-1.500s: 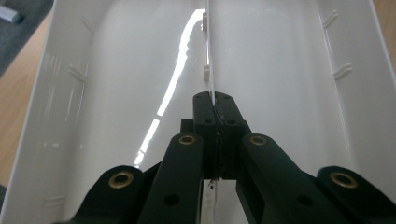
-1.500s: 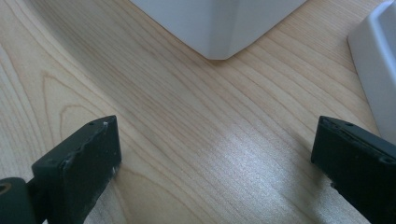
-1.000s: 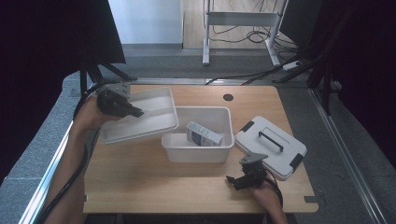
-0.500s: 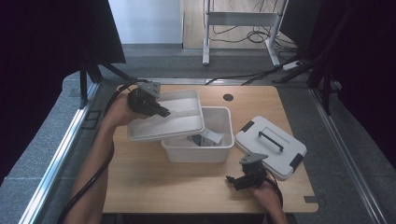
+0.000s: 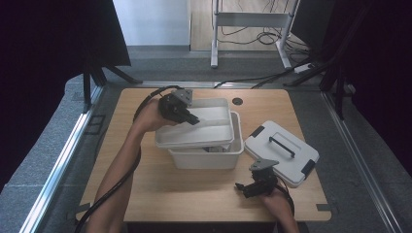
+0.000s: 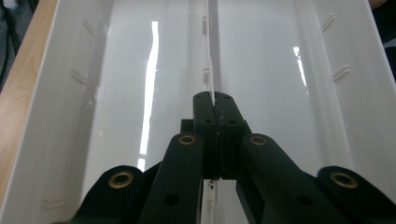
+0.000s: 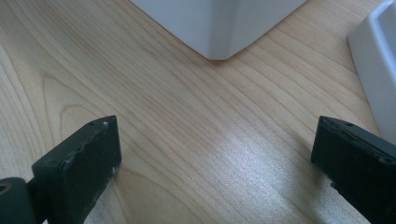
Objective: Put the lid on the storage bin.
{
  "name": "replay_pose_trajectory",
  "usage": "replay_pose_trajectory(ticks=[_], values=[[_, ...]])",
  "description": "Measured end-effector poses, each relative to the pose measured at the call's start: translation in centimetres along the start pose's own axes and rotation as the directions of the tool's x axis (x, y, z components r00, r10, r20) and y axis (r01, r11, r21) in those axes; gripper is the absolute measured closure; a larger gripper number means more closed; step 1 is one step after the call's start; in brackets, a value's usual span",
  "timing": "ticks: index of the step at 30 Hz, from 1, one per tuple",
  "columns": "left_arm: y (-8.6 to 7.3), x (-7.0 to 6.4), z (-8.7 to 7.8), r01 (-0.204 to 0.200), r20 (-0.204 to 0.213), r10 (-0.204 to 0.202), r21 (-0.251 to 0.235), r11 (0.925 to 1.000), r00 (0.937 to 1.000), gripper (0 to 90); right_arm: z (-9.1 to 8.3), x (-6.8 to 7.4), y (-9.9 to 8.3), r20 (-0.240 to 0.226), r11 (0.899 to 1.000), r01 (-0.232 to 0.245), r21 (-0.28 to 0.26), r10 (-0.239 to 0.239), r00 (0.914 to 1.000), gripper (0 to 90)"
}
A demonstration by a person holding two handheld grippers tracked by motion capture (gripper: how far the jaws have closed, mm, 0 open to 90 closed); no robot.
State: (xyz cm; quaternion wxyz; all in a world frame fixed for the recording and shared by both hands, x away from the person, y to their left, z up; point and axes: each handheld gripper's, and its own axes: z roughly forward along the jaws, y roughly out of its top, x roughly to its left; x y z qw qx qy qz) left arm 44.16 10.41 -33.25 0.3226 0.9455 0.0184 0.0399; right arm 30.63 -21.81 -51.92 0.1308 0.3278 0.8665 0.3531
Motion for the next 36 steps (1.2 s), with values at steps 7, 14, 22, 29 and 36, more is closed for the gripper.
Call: replay_pose_trajectory(ticks=[7, 14, 22, 29, 36], values=[[0.9, -0.2, 2.2, -0.011, -0.002, 0.011, 0.014, 0.9998, 0.9999, 89.0, 0.0, 0.0, 0.0, 0.001, 1.000, 0.000, 0.001, 0.000, 1.0000, 1.1], [1.1, 0.0, 4.1, -0.018, -0.007, 0.018, 0.036, 0.9992, 0.9998, 89.0, 0.0, 0.0, 0.0, 0.000, 1.000, 0.001, 0.000, -0.001, 1.0000, 1.0], [0.5, 0.4, 5.0, -0.014, 0.003, 0.014, 0.032, 0.9994, 0.9999, 89.0, 0.0, 0.0, 0.0, -0.001, 1.000, 0.002, 0.003, -0.002, 1.0000, 1.0], [0.1, 0.4, 6.1, -0.028, 0.005, 0.028, 0.064, 0.9975, 0.9996, 89.0, 0.0, 0.0, 0.0, -0.002, 1.000, 0.001, 0.002, -0.001, 1.0000, 1.1], [0.0, 0.3, 6.3, -0.010, -0.006, 0.010, 0.077, 0.9970, 0.9999, 87.3, 0.0, 0.0, 0.0, -0.002, 1.000, 0.001, 0.002, -0.001, 1.0000, 1.0]])
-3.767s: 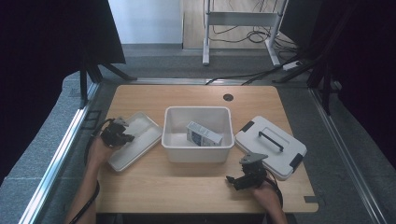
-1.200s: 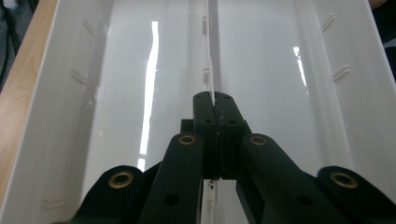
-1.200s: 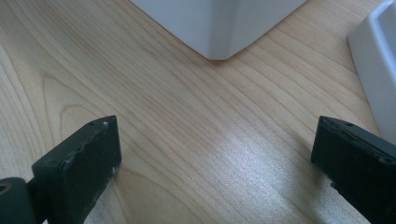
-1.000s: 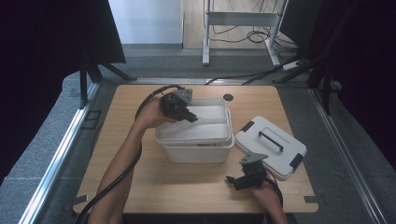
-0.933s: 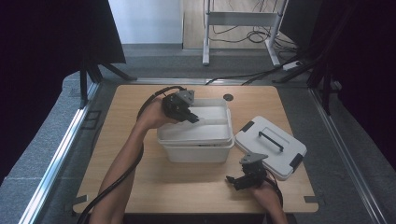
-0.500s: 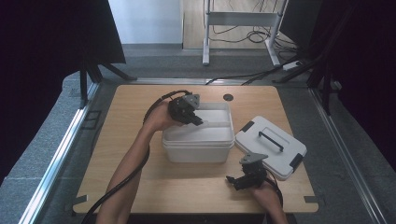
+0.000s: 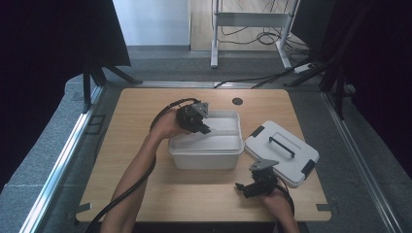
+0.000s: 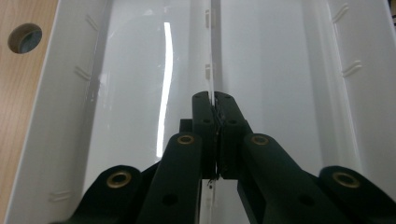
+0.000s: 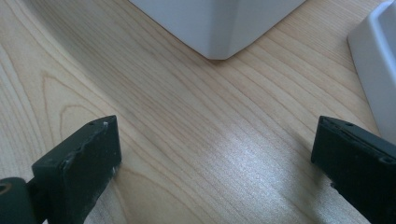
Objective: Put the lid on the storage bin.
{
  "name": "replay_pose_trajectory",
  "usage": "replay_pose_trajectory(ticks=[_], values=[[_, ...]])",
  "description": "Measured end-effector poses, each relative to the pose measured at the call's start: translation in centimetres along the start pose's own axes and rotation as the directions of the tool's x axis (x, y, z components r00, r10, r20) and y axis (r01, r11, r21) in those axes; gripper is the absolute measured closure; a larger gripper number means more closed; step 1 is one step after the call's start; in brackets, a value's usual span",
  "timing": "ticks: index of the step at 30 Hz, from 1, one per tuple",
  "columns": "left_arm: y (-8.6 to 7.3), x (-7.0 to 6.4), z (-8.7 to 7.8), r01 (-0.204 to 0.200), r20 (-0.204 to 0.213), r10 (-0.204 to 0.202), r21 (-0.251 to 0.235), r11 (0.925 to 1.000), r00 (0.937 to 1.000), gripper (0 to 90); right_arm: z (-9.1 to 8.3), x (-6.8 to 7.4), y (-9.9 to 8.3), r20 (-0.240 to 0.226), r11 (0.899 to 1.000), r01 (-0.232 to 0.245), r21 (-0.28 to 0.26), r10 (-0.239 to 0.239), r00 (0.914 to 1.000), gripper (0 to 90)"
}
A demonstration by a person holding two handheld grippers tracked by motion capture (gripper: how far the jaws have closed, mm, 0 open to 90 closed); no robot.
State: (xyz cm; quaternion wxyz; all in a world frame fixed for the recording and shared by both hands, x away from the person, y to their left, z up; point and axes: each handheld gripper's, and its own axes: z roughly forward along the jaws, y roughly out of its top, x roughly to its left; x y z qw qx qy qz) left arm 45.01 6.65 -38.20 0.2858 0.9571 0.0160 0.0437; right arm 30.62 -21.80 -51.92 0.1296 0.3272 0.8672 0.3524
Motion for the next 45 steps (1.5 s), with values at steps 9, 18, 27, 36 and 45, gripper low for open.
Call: replay_pose_trajectory(ticks=[9, 18, 27, 36, 45], values=[[0.1, -0.7, -1.5, 0.057, -0.108, -0.059, -0.024, 0.9981, 0.9924, 53.6, 0.0, 0.0, 0.0, -0.001, 1.000, -0.002, 0.002, 0.002, 1.0000, 0.9], [-2.4, -1.5, -4.1, 0.205, -0.191, -0.227, -0.127, 0.9704, 0.9550, 16.6, -1.3, 0.0, 1.2, -0.043, 0.999, 0.035, 0.022, -0.034, 0.9985, 3.0], [-6.1, -3.5, -6.8, 0.286, -0.242, -0.329, -0.195, 0.9380, 0.9127, 0.2, -3.6, -1.7, 3.3, -0.073, 1.000, 0.022, 0.005, -0.021, 0.9971, 7.8], [-10.0, -6.1, -9.1, 0.345, -0.277, -0.409, -0.254, 0.9037, 0.8693, 0.0, -5.1, -3.9, 5.2, -0.065, 1.000, 0.007, 0.011, -0.006, 0.9979, 7.9], [-13.6, -9.5, -9.1, 0.370, -0.326, -0.437, -0.247, 0.8955, 0.8384, 0.0, -6.8, -6.7, 7.2, -0.030, 1.000, -0.002, 0.001, 0.002, 0.9995, 7.4]])
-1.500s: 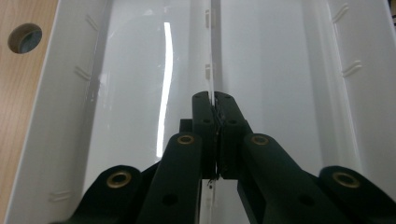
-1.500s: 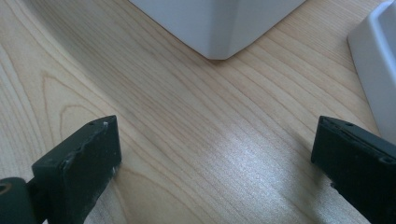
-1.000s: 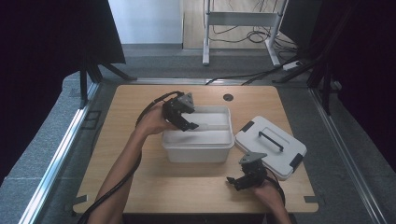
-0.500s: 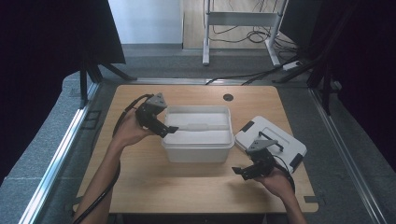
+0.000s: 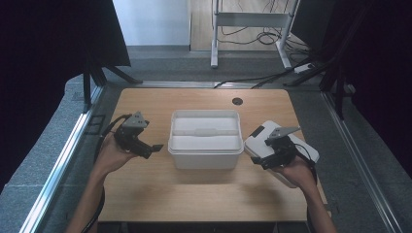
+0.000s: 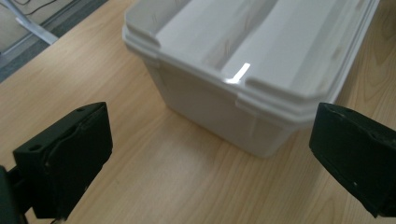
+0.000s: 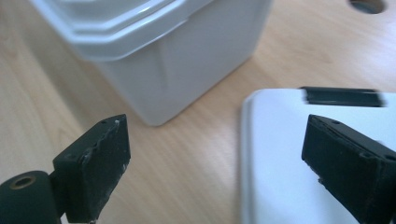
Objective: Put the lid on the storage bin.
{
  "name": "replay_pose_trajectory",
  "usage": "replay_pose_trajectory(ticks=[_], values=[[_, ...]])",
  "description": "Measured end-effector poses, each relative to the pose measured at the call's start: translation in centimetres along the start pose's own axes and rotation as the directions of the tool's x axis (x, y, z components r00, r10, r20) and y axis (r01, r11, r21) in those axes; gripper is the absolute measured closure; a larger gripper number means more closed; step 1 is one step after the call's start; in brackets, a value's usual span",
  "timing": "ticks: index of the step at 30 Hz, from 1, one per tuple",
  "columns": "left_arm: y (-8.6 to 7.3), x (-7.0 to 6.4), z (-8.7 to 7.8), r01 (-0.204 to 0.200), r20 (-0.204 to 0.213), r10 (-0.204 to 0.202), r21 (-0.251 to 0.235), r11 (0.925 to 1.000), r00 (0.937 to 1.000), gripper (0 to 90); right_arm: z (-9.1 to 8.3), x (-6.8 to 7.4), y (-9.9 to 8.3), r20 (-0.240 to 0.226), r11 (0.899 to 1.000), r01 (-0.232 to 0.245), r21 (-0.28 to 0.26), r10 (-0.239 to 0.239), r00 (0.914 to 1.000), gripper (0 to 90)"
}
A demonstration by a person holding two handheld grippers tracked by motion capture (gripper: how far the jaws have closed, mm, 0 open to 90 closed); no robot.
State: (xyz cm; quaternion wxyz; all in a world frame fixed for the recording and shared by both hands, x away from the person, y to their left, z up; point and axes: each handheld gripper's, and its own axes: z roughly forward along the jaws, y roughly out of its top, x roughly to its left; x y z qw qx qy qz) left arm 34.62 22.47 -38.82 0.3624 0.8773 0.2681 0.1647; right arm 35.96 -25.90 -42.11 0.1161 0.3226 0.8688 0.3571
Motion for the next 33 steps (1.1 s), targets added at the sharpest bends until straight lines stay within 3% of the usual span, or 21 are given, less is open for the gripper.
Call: replay_pose_trajectory(ticks=[9, 14, 20, 24, 33], values=[[-5.0, -2.3, 1.5, 0.040, -0.019, -0.039, 0.024, 0.9989, 0.9990, 0.0, -0.5, -4.1, 0.4, 0.064, 0.998, -0.050, 0.049, 0.047, 0.9969, 8.0], [-7.0, -3.4, 2.5, 0.067, -0.019, -0.067, 0.025, 0.9974, 0.9976, 0.0, -0.3, -5.9, -0.3, 0.115, 0.993, -0.086, 0.085, 0.076, 0.9905, 14.4], [-9.2, -4.5, 3.8, 0.106, -0.023, -0.105, 0.033, 0.9938, 0.9942, 0.0, 0.1, -7.5, -1.6, 0.172, 0.986, -0.092, 0.142, 0.067, 0.9828, 35.6], [-10.4, -5.0, 4.6, 0.123, -0.023, -0.122, 0.045, 0.9914, 0.9922, 0.0, 0.2, -7.9, -2.3, 0.161, 0.981, -0.082, 0.178, 0.053, 0.9856, 52.9], [-12.0, -5.4, 5.8, 0.156, -0.004, -0.156, 0.054, 0.9863, 0.9878, 0.0, 0.5, -8.0, -2.3, 0.145, 0.964, -0.048, 0.262, 0.010, 0.9893, 80.9]])
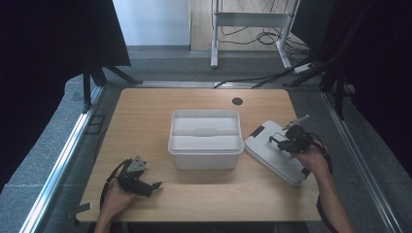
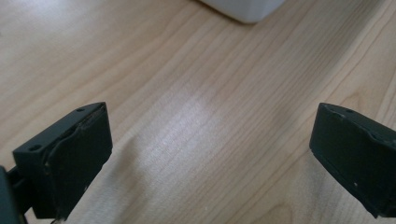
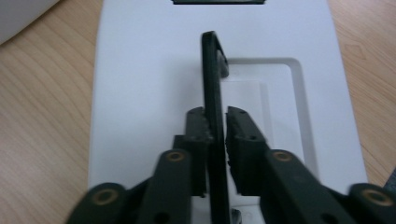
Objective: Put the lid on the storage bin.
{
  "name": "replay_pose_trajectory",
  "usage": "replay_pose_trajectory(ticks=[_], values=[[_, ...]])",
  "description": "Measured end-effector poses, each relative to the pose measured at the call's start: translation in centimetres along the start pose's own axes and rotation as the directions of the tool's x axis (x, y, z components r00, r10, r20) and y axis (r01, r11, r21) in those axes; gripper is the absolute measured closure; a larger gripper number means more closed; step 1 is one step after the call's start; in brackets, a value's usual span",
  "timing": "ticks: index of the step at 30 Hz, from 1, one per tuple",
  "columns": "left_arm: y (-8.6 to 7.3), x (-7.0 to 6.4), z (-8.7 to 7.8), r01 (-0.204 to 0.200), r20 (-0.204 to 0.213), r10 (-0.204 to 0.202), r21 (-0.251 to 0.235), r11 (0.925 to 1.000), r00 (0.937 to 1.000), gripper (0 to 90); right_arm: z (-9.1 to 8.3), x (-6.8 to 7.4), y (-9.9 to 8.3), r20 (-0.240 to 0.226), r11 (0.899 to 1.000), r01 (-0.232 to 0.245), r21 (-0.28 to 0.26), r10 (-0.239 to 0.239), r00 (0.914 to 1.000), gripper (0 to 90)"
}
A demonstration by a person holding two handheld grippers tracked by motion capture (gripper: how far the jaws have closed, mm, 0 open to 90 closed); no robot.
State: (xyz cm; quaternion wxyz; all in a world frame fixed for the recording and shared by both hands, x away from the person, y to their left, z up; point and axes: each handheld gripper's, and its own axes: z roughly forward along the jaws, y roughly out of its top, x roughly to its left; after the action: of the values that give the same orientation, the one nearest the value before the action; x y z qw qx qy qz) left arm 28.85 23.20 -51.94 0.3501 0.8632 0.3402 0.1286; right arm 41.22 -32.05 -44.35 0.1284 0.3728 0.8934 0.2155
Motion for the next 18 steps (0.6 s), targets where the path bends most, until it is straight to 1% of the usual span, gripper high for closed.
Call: replay_pose_trajectory(ticks=[1, 2, 4, 5, 7, 8, 11, 15, 18], values=[[-0.1, 0.0, 0.2, 0.006, 0.009, -0.006, 0.009, 0.9999, 0.9999, 0.0, -0.1, 0.1, 0.1, 0.017, 1.000, 0.012, 0.008, -0.012, 0.9998, 81.7], [0.0, -0.1, 0.3, 0.004, 0.006, -0.004, 0.020, 0.9998, 1.0000, 0.0, -0.1, 0.1, 0.3, 0.028, 1.000, 0.024, 0.018, -0.025, 0.9993, 82.6], [0.1, -0.2, 0.4, -0.009, 0.004, 0.009, 0.032, 0.9994, 1.0000, 0.0, -0.2, 0.0, 0.5, 0.040, 0.999, 0.040, 0.035, -0.041, 0.9984, 83.9], [0.1, -0.2, 0.5, -0.007, 0.010, 0.006, 0.034, 0.9994, 0.9999, 0.0, -0.4, 0.0, 0.6, 0.033, 0.999, 0.035, 0.039, -0.037, 0.9988, 83.9], [0.1, -0.2, 0.5, -0.002, 0.024, 0.001, 0.040, 0.9992, 0.9997, 0.0, -0.7, -0.2, 0.8, 0.035, 0.998, 0.052, 0.035, -0.053, 0.9980, 84.0], [0.2, -0.1, 0.5, -0.001, 0.024, 0.000, 0.041, 0.9992, 0.9997, 0.0, -0.9, -0.3, 0.9, 0.035, 0.998, 0.057, 0.039, -0.059, 0.9977, 84.0], [0.2, -0.1, 0.5, 0.000, 0.025, -0.001, 0.041, 0.9991, 0.9997, 0.0, -2.0, -0.6, 1.2, 0.017, 0.998, 0.059, 0.024, -0.059, 0.9981, 84.0], [0.1, -0.1, 0.5, 0.000, 0.025, -0.001, 0.041, 0.9992, 0.9997, 0.0, -3.8, -1.0, 1.7, -0.011, 0.998, 0.066, -0.003, -0.066, 0.9978, 84.0], [0.1, -0.1, 0.5, 0.000, 0.024, -0.001, 0.041, 0.9992, 0.9997, 0.0, -5.4, -1.1, 2.3, -0.028, 0.996, 0.087, -0.016, -0.088, 0.9957, 84.0]])
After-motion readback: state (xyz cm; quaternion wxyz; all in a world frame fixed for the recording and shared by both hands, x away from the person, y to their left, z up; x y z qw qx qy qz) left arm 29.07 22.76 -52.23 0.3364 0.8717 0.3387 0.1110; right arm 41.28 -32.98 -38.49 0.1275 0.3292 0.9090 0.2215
